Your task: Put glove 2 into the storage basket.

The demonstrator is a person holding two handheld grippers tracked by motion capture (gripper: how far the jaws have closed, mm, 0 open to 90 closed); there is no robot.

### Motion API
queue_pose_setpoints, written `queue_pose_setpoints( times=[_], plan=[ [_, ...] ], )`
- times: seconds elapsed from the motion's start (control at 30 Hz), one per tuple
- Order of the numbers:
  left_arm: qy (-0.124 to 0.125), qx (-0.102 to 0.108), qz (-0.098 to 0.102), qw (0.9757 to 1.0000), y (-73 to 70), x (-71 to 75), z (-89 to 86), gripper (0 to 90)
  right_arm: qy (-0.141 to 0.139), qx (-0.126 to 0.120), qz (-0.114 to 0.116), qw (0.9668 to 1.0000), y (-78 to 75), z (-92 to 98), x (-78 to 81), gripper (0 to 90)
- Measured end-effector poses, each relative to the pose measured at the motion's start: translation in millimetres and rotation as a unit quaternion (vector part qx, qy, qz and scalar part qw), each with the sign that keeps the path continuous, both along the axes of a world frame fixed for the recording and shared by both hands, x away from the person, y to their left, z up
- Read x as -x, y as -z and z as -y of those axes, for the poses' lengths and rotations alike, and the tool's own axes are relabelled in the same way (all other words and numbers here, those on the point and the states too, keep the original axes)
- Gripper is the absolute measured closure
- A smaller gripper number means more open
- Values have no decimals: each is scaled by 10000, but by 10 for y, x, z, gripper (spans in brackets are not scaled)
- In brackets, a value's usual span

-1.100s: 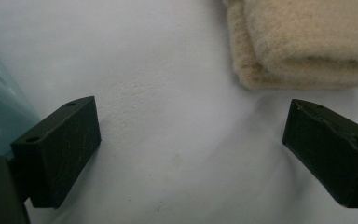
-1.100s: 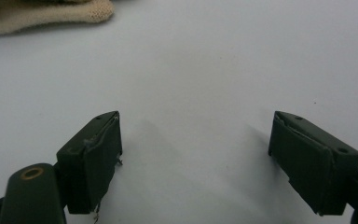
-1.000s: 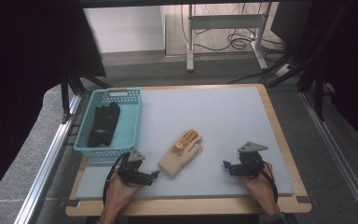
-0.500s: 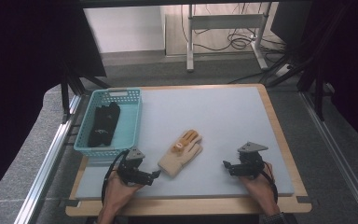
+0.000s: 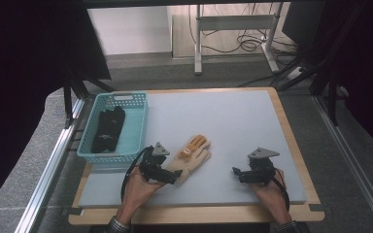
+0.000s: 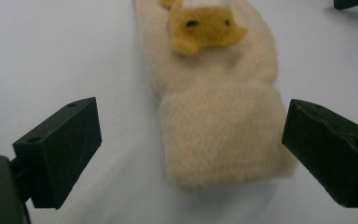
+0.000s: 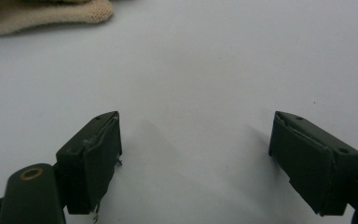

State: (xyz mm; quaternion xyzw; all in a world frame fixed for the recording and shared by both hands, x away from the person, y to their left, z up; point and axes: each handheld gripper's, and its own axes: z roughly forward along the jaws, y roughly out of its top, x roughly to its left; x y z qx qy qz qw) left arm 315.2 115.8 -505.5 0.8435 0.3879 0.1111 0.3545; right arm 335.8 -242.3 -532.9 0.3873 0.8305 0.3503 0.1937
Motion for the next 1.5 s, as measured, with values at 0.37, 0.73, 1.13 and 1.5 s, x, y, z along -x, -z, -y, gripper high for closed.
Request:
queue_pose_setpoints(
  times=[0.37,0.73,1.13,1.5],
  plan=[
    [72,-174,-126,9997,60,-247,273,21,3,-11,-9,10000,-1,1,0,164],
    [140,-567,-273,9979,207,-385,552,23,3,-19,-15,10000,0,2,-1,164],
    [186,-637,-374,9971,169,-341,574,433,-1,-15,-13,10000,0,2,0,164],
    [181,-473,-459,9977,60,-387,486,550,2,-12,-10,10000,0,1,0,164]
  ],
)
